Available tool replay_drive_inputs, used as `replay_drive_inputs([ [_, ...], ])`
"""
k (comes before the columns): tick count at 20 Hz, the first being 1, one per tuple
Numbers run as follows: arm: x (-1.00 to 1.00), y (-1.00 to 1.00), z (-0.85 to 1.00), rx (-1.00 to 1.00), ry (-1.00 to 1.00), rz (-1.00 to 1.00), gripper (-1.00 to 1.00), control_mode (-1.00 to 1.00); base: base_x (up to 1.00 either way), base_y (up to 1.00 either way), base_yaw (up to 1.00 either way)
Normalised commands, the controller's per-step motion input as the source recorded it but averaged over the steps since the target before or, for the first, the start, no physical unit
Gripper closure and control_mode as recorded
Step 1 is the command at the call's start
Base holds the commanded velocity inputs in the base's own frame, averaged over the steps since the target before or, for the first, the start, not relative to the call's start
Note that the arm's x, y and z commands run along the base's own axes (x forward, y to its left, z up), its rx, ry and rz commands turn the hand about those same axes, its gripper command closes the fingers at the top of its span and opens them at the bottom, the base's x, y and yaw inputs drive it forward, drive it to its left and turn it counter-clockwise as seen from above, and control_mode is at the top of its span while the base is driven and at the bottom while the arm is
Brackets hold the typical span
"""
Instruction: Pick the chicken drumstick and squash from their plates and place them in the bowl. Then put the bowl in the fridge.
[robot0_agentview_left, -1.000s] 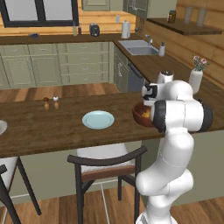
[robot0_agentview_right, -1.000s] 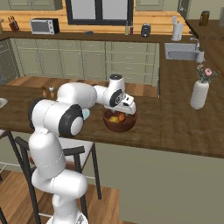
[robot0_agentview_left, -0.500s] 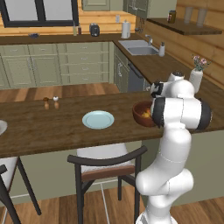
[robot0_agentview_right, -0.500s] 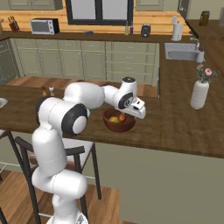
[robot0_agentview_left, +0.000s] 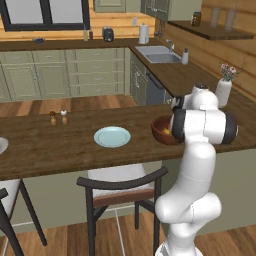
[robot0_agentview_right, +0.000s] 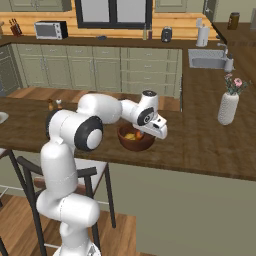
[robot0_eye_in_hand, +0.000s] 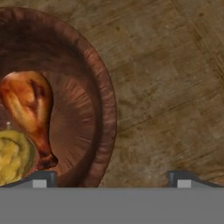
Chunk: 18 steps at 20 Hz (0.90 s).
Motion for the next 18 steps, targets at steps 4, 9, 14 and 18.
replay_drive_inputs([
  [4, 0.22, 0.04, -0.36, 0.00, 0.02, -0.02, -1.00, -1.00, 0.00, 0.00, 0.00],
  [9, 0.16, 0.00, -0.30, 0.00, 0.01, 0.00, -1.00, -1.00, 0.00, 0.00, 0.00],
  [14, 0.02, 0.00, -0.19, 0.00, 0.01, 0.00, -1.00, -1.00, 0.00, 0.00, 0.00],
  [18, 0.00, 0.00, -0.14, 0.00, 0.00, 0.00, -1.00, -1.00, 0.00, 0.00, 0.00],
])
